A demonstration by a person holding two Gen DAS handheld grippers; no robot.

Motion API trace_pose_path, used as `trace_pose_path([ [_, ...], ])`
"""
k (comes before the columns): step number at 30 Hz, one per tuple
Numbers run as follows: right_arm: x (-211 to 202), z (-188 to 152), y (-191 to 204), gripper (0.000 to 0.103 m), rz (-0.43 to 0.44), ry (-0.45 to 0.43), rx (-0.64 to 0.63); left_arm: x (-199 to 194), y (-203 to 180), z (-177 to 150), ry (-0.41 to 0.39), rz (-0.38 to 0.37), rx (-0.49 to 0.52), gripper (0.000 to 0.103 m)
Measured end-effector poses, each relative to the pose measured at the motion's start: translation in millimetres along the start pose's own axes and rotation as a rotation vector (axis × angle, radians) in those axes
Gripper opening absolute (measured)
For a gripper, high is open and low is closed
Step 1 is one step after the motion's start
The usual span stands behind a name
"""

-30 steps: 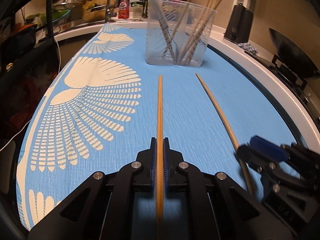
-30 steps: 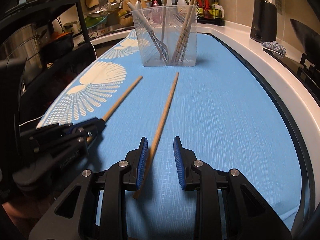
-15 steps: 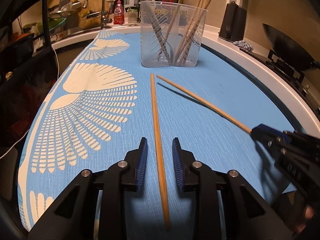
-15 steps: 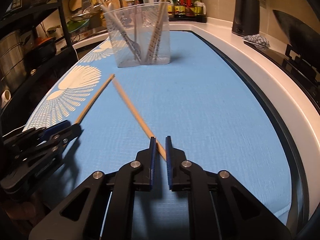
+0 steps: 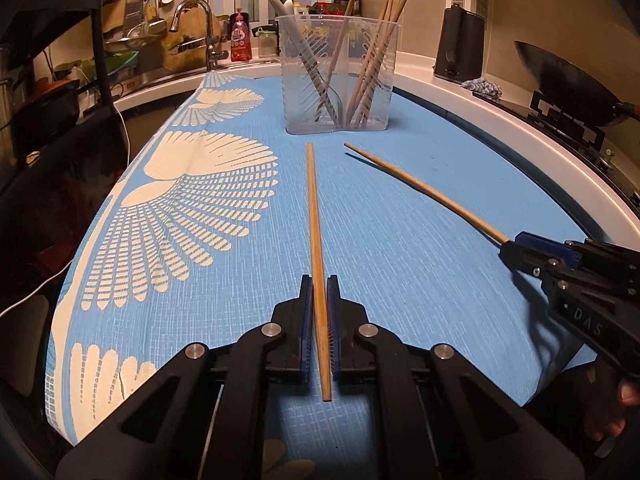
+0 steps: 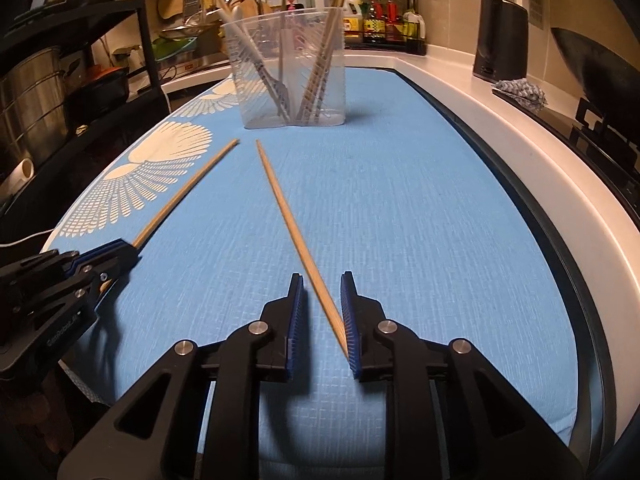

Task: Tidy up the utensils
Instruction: 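Close the left tool on one chopstick while the right tool grasps the other chopstick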

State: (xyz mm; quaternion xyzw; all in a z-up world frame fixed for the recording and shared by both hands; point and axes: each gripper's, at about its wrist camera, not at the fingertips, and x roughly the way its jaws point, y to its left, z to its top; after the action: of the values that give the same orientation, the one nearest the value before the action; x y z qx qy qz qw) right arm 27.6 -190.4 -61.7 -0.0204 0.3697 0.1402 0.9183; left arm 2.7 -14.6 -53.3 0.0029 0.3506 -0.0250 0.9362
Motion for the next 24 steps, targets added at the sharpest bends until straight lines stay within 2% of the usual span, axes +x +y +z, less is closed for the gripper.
trace_pose_path([
  [6,-6.0,-6.3,2.8,0.021,0.017,-0.013,-0.002,-1.0,2.2,-3.0,-0.008,-0.022,-0.019,0.008],
  [18,-12.4,-14.2,4.2,0.021,0.042,-0.027,-0.02,-6.1,-1.4,-9.8,-0.024,-0.001,-0.017,0.008],
  [24,-11.8,-13.7,7.7,0.014,0.061,-0.023,-0.013,-6.7,-1.9,-11.0,-0.028,0.003,-0.02,0.008],
])
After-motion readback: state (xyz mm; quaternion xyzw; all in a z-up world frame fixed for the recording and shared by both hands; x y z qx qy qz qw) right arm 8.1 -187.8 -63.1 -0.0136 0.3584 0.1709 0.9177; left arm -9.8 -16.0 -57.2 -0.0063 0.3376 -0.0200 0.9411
